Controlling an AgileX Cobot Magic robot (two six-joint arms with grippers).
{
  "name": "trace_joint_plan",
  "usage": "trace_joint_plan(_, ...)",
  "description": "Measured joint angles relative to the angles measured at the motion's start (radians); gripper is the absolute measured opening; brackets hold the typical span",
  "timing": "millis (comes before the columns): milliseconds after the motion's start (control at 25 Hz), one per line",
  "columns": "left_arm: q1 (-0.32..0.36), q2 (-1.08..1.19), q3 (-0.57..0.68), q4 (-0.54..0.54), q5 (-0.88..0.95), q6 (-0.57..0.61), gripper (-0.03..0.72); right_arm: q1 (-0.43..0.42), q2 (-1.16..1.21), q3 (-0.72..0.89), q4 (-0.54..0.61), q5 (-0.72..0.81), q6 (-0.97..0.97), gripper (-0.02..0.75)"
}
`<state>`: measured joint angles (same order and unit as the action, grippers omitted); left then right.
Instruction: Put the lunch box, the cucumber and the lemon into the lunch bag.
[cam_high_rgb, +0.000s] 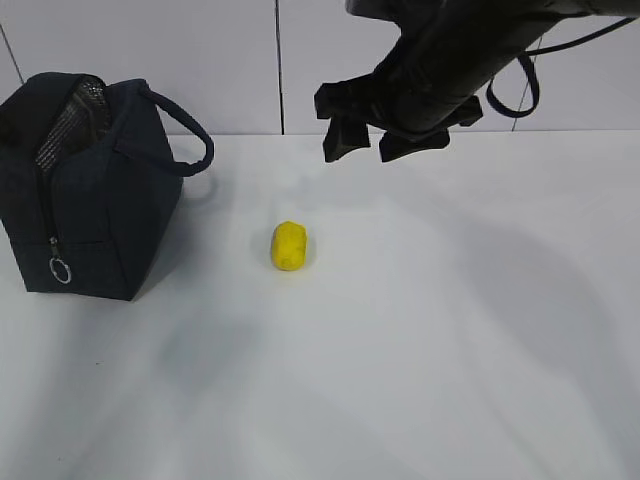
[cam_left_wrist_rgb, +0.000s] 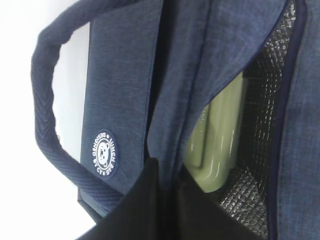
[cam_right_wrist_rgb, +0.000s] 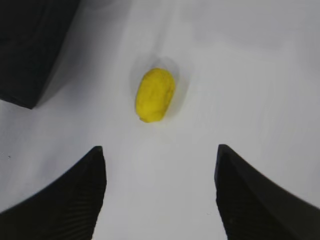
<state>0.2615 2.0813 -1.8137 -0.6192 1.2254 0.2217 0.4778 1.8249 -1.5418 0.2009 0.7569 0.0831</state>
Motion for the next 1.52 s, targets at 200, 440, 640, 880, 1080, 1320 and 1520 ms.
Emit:
trace_joint_plan(200,0.000,0.000,0.000,-0.002,0.000,0.000,0.006,0.000,0.036,0.000,0.056,-0.065,0.000,0.514)
trace_joint_plan(440,0.000,0.000,0.000,-0.002,0.000,0.000,0.006,0.000,0.082,-0.008,0.077,-0.077,-0.040,0.513)
trace_joint_plan(640,-0.006,0.000,0.000,-0.002,0.000,0.000,0.006,0.000,0.150,-0.035,0.102,-0.115,-0.046,0.514)
trace_joint_plan(880,-0.021,0.000,0.000,-0.002,0.000,0.000,0.006,0.002,0.210,-0.063,0.119,-0.144,-0.050,0.513)
trace_joint_plan(1080,-0.021,0.000,0.000,-0.002,0.000,0.000,0.006,0.002,0.263,-0.111,0.135,-0.148,-0.053,0.513)
trace_joint_plan(1320,-0.021,0.000,0.000,0.009,0.000,0.000,0.006,0.004,0.324,-0.159,0.164,-0.159,-0.058,0.514)
trace_joint_plan(1520,-0.021,0.000,0.000,0.031,0.000,0.000,0.006,0.021,0.373,-0.213,0.168,-0.159,-0.058,0.514)
